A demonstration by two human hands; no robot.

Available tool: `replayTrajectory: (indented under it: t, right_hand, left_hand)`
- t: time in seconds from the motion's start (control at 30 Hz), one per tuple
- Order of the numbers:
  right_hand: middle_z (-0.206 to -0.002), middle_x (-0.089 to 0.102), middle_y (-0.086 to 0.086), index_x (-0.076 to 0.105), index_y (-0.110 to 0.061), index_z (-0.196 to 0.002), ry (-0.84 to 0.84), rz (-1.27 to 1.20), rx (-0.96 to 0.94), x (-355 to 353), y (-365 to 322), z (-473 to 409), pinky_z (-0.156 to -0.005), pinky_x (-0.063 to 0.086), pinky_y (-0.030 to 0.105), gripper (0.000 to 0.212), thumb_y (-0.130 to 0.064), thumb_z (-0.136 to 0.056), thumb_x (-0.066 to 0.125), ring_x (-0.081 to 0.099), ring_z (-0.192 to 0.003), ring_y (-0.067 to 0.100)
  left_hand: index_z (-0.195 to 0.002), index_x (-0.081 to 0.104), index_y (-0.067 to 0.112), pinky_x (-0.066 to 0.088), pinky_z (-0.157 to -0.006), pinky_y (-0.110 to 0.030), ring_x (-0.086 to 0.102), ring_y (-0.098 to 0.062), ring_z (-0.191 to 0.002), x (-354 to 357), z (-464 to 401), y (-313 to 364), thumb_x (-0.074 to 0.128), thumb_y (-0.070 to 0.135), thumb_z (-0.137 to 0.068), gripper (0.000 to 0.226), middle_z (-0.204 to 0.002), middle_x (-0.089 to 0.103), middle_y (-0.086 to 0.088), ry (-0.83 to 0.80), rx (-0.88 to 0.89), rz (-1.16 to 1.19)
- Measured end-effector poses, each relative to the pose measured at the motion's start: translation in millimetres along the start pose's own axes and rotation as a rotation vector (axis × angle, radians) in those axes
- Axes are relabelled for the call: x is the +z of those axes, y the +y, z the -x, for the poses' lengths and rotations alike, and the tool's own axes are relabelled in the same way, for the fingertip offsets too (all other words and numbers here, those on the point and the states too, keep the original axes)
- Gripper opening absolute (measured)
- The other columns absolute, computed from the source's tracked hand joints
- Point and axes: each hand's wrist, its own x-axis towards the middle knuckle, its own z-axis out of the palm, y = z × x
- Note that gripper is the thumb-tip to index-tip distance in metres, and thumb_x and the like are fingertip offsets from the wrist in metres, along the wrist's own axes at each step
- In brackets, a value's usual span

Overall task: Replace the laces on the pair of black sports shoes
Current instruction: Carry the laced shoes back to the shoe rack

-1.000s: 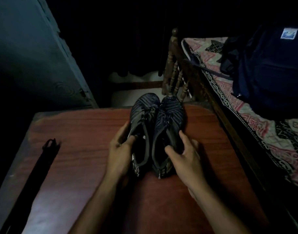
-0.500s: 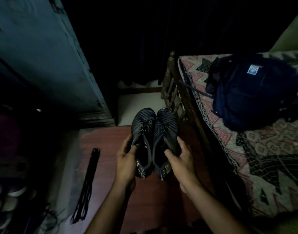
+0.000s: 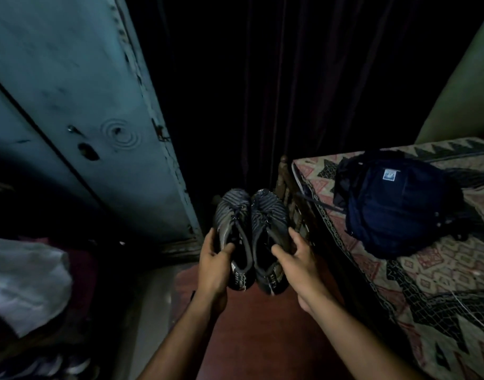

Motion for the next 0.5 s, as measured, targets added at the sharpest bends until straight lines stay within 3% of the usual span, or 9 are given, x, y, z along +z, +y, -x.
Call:
replayTrajectory:
  t: [0.23,0.37,0.43,0.5]
  right_hand:
    - [-0.147,0.051,-0.005,0.036,-0.032,-0.154,-0.063,-0.027,-0.047,-10.1,-14.3,-18.0,-0.105,0.046,0.032,0.072,-0.029,-0.090,0.069,0.052,-0.126,0.009]
    - [-0.137,0.059,-0.011,0.041,-0.044,-0.147,-0.177,-0.003,-0.043,7.4,-13.6,-30.1,-0.101,0.053,0.040,0.087,-0.056,-0.065,0.067,0.063,-0.114,0.008]
    - [-0.141,0.054,-0.014,0.040,-0.043,-0.148,-0.252,0.038,-0.045,25.0,-12.0,-35.7,-0.103,0.052,0.043,0.091,-0.059,-0.061,0.065,0.062,-0.117,0.011]
    - [-0.147,0.050,-0.011,0.039,-0.041,-0.149,-0.330,0.080,-0.051,45.3,-12.5,-36.3,-0.105,0.049,0.043,0.083,-0.051,-0.072,0.068,0.058,-0.122,0.012]
  left_hand:
    - [-0.152,0.048,0.024,0.047,-0.113,-0.043,0.060,-0.015,-0.130,8.6,4.7,16.9,0.054,0.007,-0.100,0.054,-0.148,0.058,0.002,0.022,0.036,0.040]
    - [-0.149,0.049,0.032,0.047,-0.113,-0.048,0.061,-0.018,-0.130,-7.4,5.7,12.7,0.061,0.015,-0.094,0.059,-0.149,0.058,0.004,0.116,0.015,0.127]
    - [-0.149,0.049,0.033,0.049,-0.110,-0.047,0.062,-0.017,-0.129,-22.4,7.8,10.2,0.062,0.016,-0.093,0.060,-0.149,0.057,0.003,0.176,0.013,0.150]
    - [-0.152,0.046,0.029,0.055,-0.103,-0.035,0.063,-0.012,-0.125,-37.2,15.0,11.0,0.057,0.009,-0.098,0.059,-0.151,0.055,0.003,0.247,0.028,0.135]
